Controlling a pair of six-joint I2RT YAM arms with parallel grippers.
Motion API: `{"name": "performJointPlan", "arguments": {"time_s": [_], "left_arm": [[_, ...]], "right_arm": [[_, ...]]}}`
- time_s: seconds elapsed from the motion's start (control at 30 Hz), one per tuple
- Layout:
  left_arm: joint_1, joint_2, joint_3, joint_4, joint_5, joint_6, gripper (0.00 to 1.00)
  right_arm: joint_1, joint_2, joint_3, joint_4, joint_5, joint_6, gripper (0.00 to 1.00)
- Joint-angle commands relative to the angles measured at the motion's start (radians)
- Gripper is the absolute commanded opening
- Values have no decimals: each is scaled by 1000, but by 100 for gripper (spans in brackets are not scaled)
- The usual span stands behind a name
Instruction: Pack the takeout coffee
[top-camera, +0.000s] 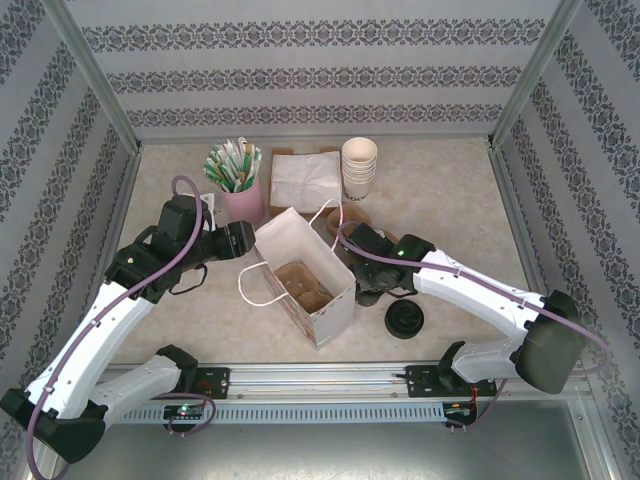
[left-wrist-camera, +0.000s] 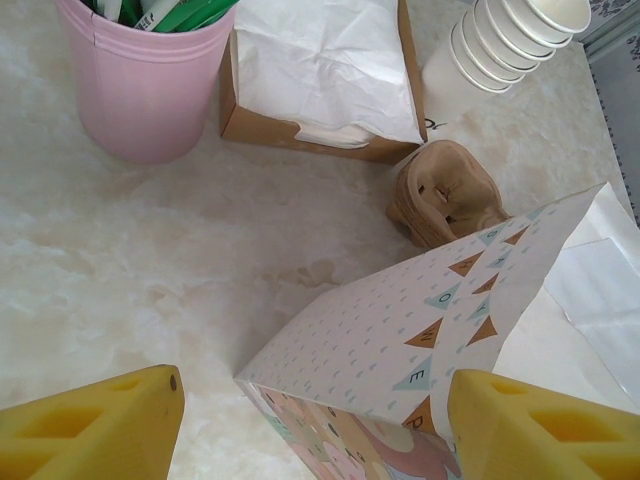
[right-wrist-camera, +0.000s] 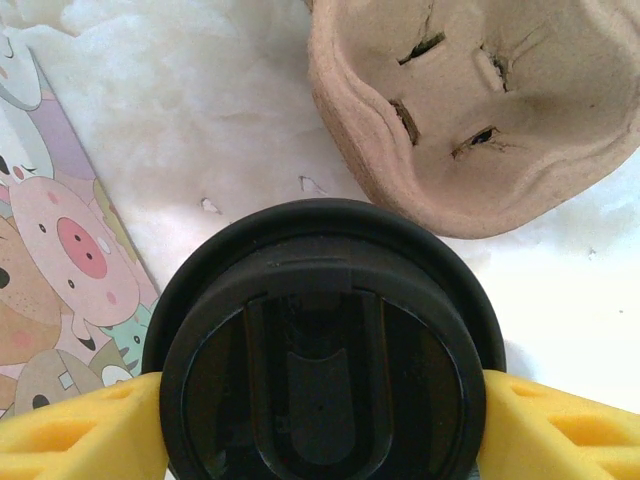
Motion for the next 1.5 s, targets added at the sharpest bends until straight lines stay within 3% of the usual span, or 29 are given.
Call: {"name": "performJointPlan", "arguments": {"time_s": [0.0, 0.47, 0.7, 0.9, 1.13, 1.33, 1.47], "left_arm": [[-4, -4, -3, 19, 15, -11, 71], [-3, -1, 57, 29, -7, 14, 72], [-3, 31, 86, 123, -38, -30, 72], [14, 159, 154, 200, -64, -12, 72], [108, 323, 204, 340, -3, -61, 71], [168, 415, 323, 325, 7, -143, 71], [195, 488, 410, 261, 28, -192, 70]], "right_arm": [[-9, 25, 2, -36, 31, -5, 69], [-10, -155, -13, -87, 65, 43, 65], [-26, -241, 3, -154, 112, 37, 65], [-33, -319, 8, -124, 103, -2, 66], [-47, -288, 70, -176, 142, -53, 65], [-47, -312, 41, -233, 101, 63, 63], [-47, -329, 50, -332, 104, 61, 62]]}}
